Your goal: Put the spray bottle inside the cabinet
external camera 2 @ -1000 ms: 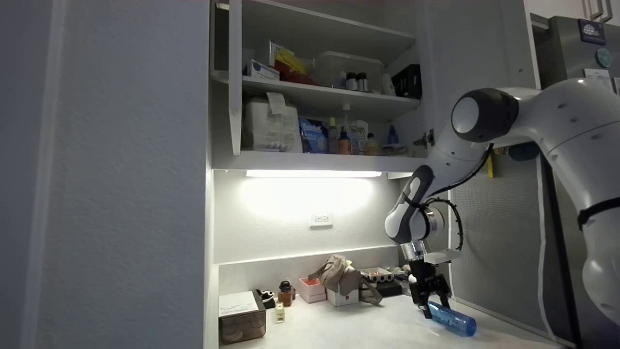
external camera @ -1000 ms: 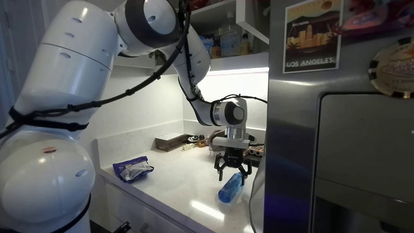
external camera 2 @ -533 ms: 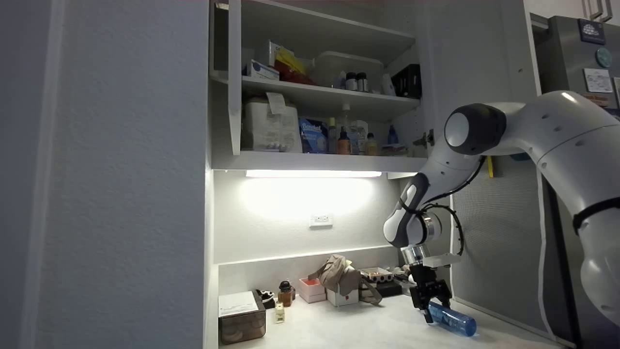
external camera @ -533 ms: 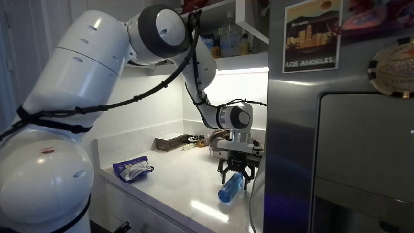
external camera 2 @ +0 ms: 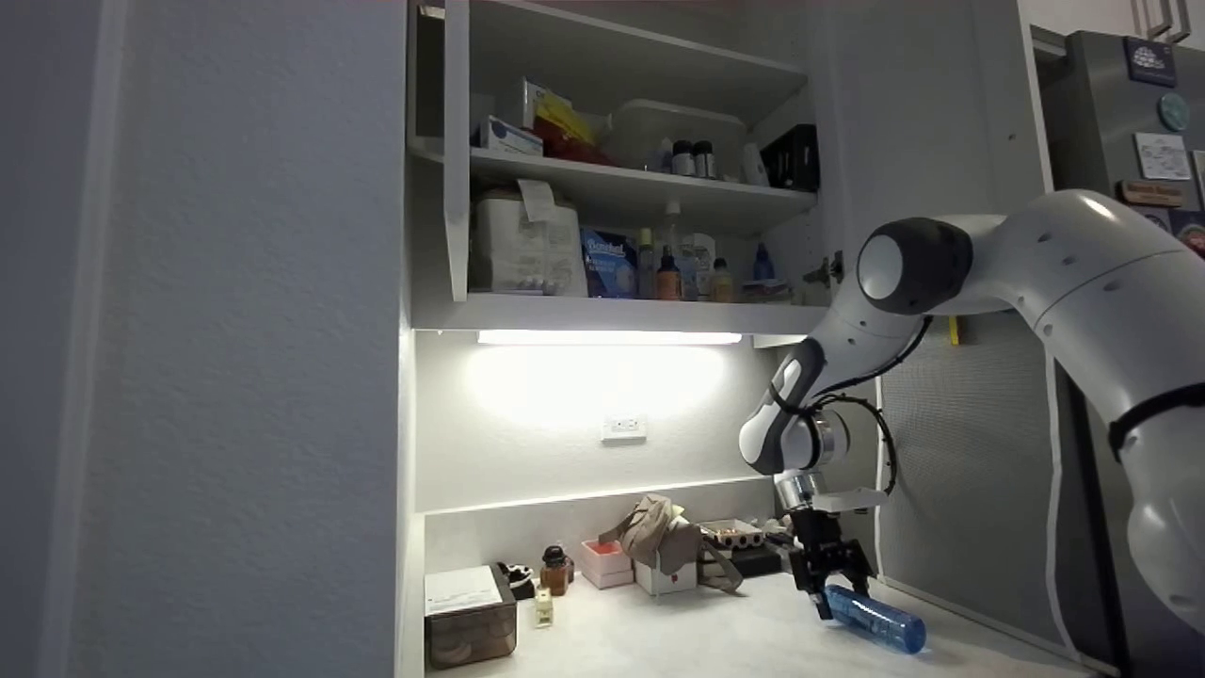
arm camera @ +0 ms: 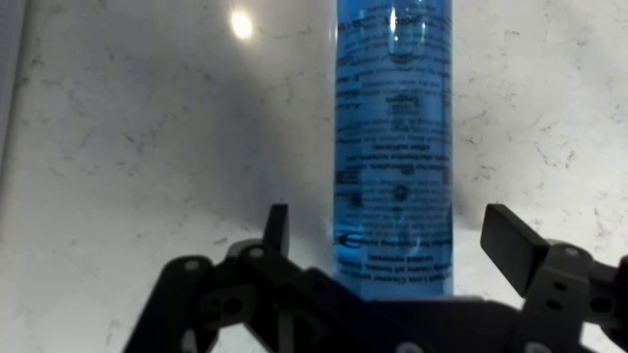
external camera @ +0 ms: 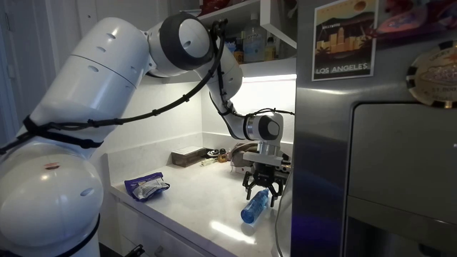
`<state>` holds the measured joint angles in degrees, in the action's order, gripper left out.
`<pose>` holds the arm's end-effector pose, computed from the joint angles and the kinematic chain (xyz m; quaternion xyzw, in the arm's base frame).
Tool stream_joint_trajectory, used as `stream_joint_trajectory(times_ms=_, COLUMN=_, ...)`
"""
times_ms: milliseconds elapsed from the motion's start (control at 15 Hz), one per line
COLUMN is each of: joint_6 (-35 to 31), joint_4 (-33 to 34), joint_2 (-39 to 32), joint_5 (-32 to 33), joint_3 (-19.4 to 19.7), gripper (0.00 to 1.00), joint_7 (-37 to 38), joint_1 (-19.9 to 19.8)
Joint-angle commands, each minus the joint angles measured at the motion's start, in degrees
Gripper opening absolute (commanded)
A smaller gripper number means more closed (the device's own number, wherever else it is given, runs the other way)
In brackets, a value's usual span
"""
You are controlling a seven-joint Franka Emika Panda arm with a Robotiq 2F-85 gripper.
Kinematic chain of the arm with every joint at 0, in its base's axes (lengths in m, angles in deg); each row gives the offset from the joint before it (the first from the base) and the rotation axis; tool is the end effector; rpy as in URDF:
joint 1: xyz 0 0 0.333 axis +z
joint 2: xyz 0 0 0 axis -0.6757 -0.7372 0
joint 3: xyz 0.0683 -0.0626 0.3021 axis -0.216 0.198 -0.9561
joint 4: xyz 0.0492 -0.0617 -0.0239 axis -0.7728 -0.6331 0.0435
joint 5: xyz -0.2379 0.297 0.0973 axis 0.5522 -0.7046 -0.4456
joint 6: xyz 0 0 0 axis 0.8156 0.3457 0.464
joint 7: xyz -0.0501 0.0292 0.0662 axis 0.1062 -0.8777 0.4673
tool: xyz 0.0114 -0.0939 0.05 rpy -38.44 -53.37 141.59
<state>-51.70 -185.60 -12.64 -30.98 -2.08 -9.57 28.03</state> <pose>0.5623 -0.2157 0.2246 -0.9817 0.0218 0.1888 0.0106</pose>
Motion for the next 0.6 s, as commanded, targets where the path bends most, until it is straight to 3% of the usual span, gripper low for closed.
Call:
stream_joint_trajectory(times_ms=0, joint_6=4.7, joint_4=4.6, joint_2=-2.4, joint_5=-0.4, joint_3=0.0, gripper=1.00, joint_7=1.1, joint_1=0.2)
stream_joint_trajectory(times_ms=533, joint_6=8.2, joint_4=9.4, joint_2=-6.5, joint_5=0.0, joint_3=-0.2, gripper=1.00, joint_7=1.8, joint_1=0.6)
